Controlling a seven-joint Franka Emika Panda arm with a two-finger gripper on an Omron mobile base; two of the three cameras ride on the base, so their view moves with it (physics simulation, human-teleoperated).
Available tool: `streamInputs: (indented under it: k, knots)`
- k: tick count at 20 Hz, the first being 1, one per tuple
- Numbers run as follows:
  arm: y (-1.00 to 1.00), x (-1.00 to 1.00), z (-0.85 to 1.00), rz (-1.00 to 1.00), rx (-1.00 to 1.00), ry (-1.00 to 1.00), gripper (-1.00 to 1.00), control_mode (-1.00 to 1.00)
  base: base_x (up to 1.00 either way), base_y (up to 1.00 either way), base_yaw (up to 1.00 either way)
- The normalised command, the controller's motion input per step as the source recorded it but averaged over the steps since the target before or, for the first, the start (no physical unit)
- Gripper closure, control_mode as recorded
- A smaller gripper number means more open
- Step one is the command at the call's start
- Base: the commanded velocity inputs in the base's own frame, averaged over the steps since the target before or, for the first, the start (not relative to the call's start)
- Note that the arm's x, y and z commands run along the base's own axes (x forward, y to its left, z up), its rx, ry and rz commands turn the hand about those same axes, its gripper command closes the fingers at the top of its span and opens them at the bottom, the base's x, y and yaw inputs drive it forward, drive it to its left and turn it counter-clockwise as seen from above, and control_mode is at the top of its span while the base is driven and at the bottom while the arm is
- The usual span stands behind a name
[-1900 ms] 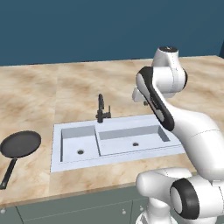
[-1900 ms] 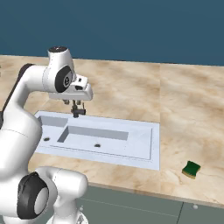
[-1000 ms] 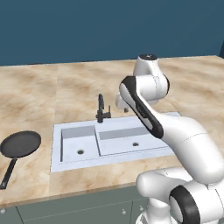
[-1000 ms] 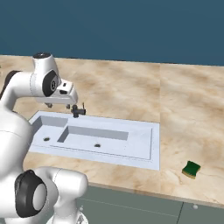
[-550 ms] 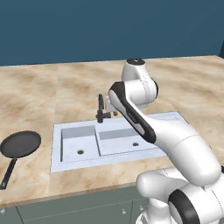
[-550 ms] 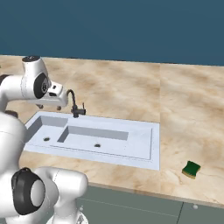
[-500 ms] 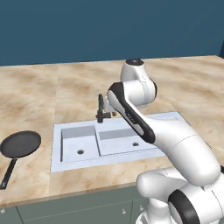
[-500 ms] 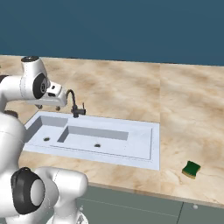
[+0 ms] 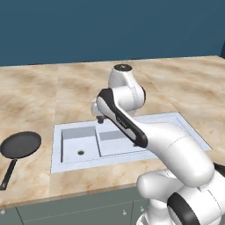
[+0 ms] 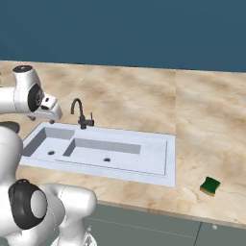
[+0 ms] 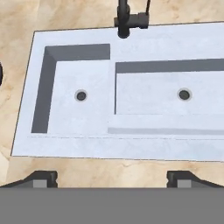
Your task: Pick the pan and sponge and place them into the sink. Then turn on the water.
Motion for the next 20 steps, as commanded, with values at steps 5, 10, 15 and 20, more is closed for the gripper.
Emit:
streamInputs:
  k: [5,10,15,20]
  knots:
    - [0.46,0.00,-0.15,-0.06,0.08,0.00,-1.00,-1.00,0.00,0.00,0.00]
    - [0.48,0.00,-0.17,-0.02,0.03,0.00,-1.00,-1.00,0.00,0.00,0.00]
    - [0.49,-0.12,-0.21,0.00,0.00,0.00,-1.00,-1.00,0.00,0.00,0.00]
    - [0.46,-0.27,-0.25,0.00,0.00,0.00,-1.00,-1.00,0.00,0.00,0.00]
